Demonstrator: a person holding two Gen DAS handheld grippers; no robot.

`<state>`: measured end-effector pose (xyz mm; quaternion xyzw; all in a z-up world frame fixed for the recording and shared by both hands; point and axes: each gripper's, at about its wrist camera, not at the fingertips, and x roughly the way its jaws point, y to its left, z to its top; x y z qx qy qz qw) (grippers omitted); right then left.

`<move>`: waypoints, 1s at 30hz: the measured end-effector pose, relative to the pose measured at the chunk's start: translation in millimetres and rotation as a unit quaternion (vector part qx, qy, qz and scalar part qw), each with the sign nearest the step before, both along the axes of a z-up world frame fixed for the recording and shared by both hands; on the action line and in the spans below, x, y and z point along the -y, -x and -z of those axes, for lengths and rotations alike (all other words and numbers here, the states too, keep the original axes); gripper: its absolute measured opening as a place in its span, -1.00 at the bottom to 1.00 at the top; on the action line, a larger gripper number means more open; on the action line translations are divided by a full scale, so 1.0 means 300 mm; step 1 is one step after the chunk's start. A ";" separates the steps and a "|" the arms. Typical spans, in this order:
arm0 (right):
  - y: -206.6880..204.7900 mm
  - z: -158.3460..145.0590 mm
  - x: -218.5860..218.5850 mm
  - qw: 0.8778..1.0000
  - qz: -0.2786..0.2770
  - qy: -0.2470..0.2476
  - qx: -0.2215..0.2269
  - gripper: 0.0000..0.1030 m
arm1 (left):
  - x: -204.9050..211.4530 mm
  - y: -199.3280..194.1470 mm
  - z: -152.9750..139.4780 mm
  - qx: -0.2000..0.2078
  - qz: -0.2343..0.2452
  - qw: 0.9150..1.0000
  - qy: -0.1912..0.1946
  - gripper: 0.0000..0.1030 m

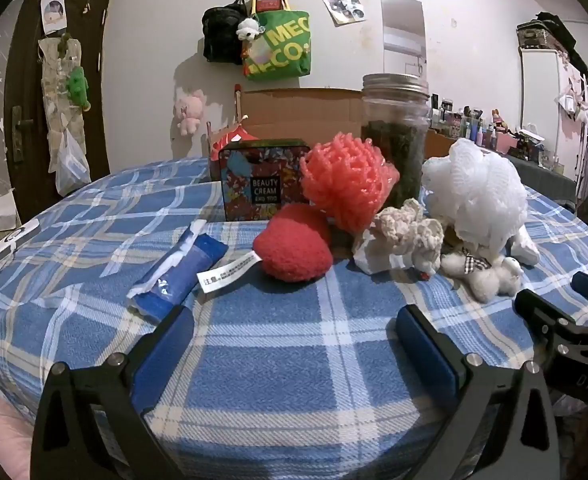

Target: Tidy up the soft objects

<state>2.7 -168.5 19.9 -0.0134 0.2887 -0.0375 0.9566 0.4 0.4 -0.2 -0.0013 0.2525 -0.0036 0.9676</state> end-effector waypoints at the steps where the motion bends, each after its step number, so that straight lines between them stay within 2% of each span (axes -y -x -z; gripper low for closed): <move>1: 0.000 0.000 0.000 1.000 0.000 0.000 0.000 1.00 | 0.000 0.000 0.000 0.002 0.000 1.000 -0.001 1.00; 30: 0.001 0.003 0.000 1.000 0.000 -0.001 0.001 1.00 | 0.001 0.000 0.000 0.002 0.000 1.000 -0.004 1.00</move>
